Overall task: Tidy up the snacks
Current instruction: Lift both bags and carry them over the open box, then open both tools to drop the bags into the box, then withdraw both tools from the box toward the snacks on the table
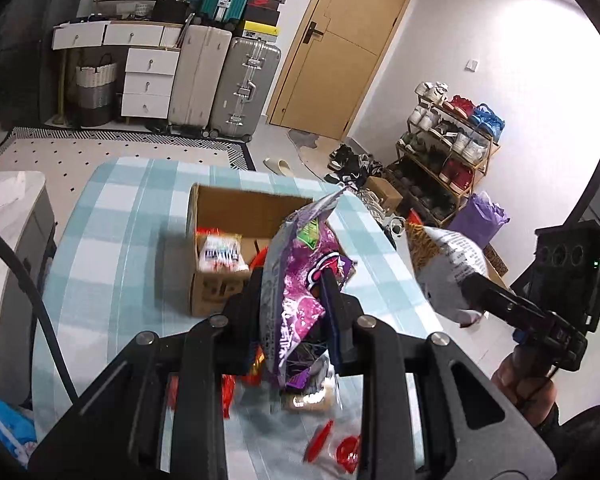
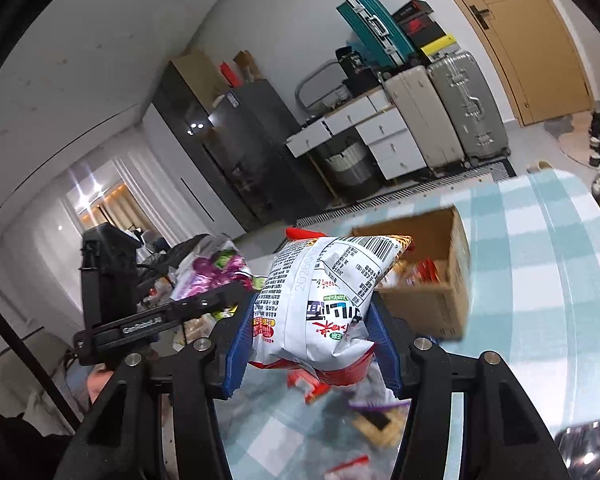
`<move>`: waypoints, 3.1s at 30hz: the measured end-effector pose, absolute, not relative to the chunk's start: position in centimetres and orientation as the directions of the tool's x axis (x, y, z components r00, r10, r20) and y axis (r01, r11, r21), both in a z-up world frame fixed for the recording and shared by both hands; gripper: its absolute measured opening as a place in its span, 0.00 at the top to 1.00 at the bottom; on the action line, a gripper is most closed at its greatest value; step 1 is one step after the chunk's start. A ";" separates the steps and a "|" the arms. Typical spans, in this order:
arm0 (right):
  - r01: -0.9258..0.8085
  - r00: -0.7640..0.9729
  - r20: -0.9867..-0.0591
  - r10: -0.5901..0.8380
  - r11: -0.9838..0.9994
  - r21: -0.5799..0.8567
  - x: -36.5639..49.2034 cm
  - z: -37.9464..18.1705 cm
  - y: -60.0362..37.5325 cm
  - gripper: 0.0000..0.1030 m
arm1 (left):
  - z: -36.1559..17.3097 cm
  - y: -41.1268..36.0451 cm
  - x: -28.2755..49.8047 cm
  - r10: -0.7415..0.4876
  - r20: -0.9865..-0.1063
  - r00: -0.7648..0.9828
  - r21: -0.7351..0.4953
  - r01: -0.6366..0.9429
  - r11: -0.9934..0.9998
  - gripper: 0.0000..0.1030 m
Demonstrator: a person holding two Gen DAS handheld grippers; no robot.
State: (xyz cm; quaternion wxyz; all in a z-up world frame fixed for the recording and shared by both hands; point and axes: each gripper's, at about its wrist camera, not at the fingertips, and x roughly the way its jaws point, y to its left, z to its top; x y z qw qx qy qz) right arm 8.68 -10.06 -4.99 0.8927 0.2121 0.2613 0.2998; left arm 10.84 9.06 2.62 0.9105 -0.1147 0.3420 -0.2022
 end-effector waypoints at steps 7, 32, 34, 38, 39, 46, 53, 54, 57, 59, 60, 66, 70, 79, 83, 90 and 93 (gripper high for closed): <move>-0.465 0.687 -0.316 0.654 0.730 0.500 11.5 -1.1 -9.3 0.47 | 5.5 7.6 14.8 -0.427 -0.584 0.690 -0.307 0.300 0.903 0.77; -0.406 0.626 -0.520 0.581 0.813 0.418 28.3 -1.0 -6.1 0.47 | 1.3 5.5 31.7 -0.343 -0.733 0.587 -0.277 0.204 0.939 0.77; -0.395 0.610 -0.554 0.566 0.824 0.407 29.2 -2.6 -5.9 0.47 | -0.1 5.3 32.5 -0.329 -0.751 0.573 -0.259 0.203 0.944 0.77; -0.364 0.581 -0.608 0.542 0.841 0.401 31.0 -5.8 -5.9 0.47 | -2.6 5.1 33.7 -0.338 -0.771 0.540 -0.268 0.206 0.941 0.77; -0.360 0.577 -0.615 0.538 0.843 0.399 31.2 -6.5 -5.9 0.47 | -3.2 5.0 34.1 -0.337 -0.777 0.531 -0.266 0.208 0.941 0.77; -0.347 0.545 -0.666 0.509 0.860 0.374 32.7 -9.9 -5.9 0.47 | -6.1 4.4 35.9 -0.333 -0.808 0.486 -0.264 0.206 0.942 0.77; -0.336 0.586 -0.662 0.467 0.884 0.325 32.7 -10.1 -6.4 0.43 | -5.8 4.1 35.7 -0.294 -0.818 0.494 -0.218 0.207 0.954 0.65; -0.335 0.591 -0.659 0.465 0.885 0.324 32.7 -10.0 -6.5 0.43 | -5.6 4.0 35.5 -0.283 -0.817 0.502 -0.204 0.206 0.957 0.61; -0.342 0.603 -0.645 0.469 0.883 0.322 32.1 -9.3 -6.8 0.43 | -4.8 4.4 34.6 -0.276 -0.808 0.520 -0.197 0.203 0.959 0.59; -0.344 0.610 -0.636 0.473 0.881 0.325 31.6 -8.8 -7.0 0.43 | -4.3 4.6 33.9 -0.284 -0.804 0.523 -0.207 0.201 0.957 0.59; -0.348 0.611 -0.630 0.479 0.878 0.330 31.3 -8.6 -7.1 0.43 | -4.1 4.7 33.5 -0.282 -0.799 0.531 -0.205 0.201 0.958 0.59; -0.363 0.644 -0.591 0.486 0.874 0.323 28.6 -7.0 -7.3 0.36 | -2.2 4.9 30.1 -0.239 -0.760 0.604 -0.153 0.191 0.970 0.33; -0.371 0.657 -0.576 0.487 0.873 0.316 26.8 -6.5 -7.5 0.36 | -1.2 5.6 27.7 -0.210 -0.728 0.652 -0.127 0.172 0.977 0.32; -0.398 0.684 -0.529 0.502 0.865 0.305 22.5 -5.8 -7.6 0.28 | -0.1 6.2 23.1 -0.225 -0.699 0.679 -0.139 0.179 0.974 0.24; -0.431 0.690 -0.494 0.529 0.849 0.306 20.1 -5.3 -7.4 0.28 | 0.1 5.9 20.8 -0.250 -0.691 0.678 -0.159 0.195 0.968 0.24; -0.478 0.714 -0.431 0.551 0.834 0.275 15.3 -4.5 -7.0 0.17 | 0.6 5.2 16.8 -0.246 -0.666 0.705 -0.138 0.208 0.969 0.22; -0.486 0.725 -0.410 0.554 0.833 0.266 13.5 -4.4 -7.0 0.17 | 0.7 5.0 15.2 -0.250 -0.655 0.713 -0.137 0.214 0.967 0.22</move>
